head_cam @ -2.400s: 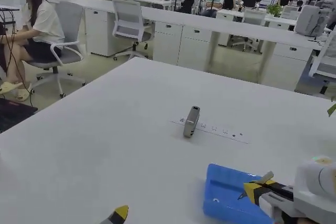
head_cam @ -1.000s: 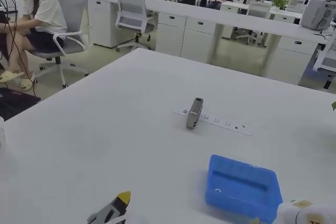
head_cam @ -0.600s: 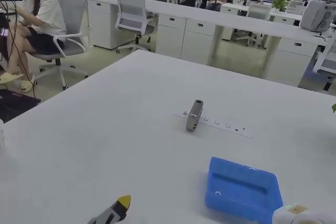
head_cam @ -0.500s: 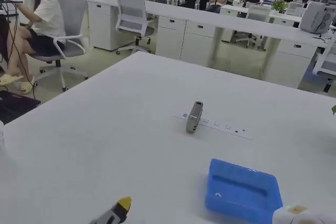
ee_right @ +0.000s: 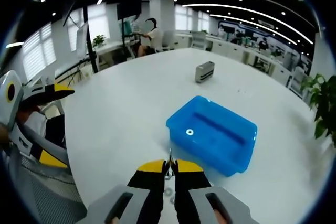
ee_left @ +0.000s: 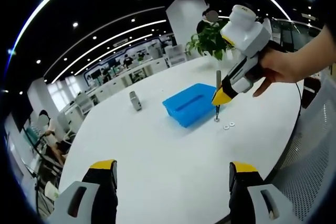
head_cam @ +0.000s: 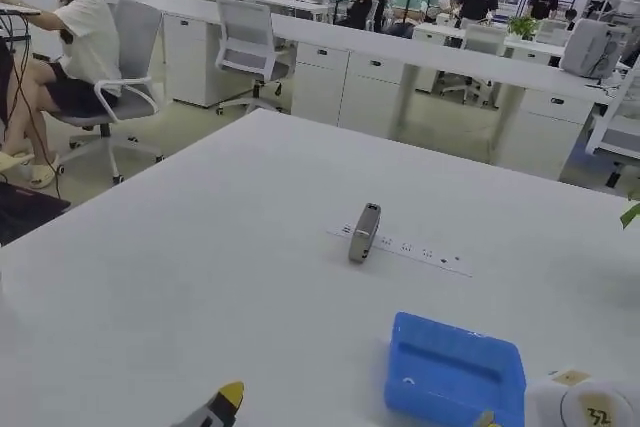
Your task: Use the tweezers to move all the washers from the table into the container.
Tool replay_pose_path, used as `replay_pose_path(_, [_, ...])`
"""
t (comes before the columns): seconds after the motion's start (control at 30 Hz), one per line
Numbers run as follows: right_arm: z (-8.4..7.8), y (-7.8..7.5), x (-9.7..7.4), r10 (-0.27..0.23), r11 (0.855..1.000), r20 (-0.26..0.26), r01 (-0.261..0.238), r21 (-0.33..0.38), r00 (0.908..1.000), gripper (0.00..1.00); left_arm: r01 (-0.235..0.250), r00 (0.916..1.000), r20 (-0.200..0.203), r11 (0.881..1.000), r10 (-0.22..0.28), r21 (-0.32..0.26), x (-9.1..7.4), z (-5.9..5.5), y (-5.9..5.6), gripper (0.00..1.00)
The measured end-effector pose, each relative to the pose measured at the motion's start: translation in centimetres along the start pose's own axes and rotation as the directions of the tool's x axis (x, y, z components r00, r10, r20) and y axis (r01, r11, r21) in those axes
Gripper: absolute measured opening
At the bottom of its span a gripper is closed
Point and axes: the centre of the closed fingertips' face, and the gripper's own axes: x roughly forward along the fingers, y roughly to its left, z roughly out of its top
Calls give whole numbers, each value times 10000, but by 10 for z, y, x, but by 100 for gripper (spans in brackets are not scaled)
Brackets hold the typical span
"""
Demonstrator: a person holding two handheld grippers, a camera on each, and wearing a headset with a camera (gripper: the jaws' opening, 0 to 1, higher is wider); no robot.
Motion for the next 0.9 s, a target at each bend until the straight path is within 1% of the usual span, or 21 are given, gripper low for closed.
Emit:
replay_pose_path(0.17, [10, -3, -5, -26, 10000, 188, 27, -55, 9998, 2, -13, 10000, -1, 10000, 13, -3, 0, 0, 0, 90])
replay_pose_path(0.53, [28, -13, -13, -295, 9991, 486, 309, -275, 9984, 2, -80, 10000, 57, 10000, 80, -31, -1, 1, 2, 90])
replay_pose_path(0.73, [42, -20, -13, -368, 9988, 714, 391, -305, 9968, 2, -86, 10000, 25, 10000, 86, 32, -1, 0, 1, 89])
replay_pose_path(0.83, [52, -25, -10, -435, 9984, 922, 466, -311, 9948, 2, -110, 9999, 17, 9999, 110, 27, -1, 0, 2, 89])
replay_pose_path(0.9, [56, -27, -8, -459, 9983, 974, 493, -319, 9942, 2, -123, 9999, -6, 9999, 123, 24, -1, 0, 2, 89])
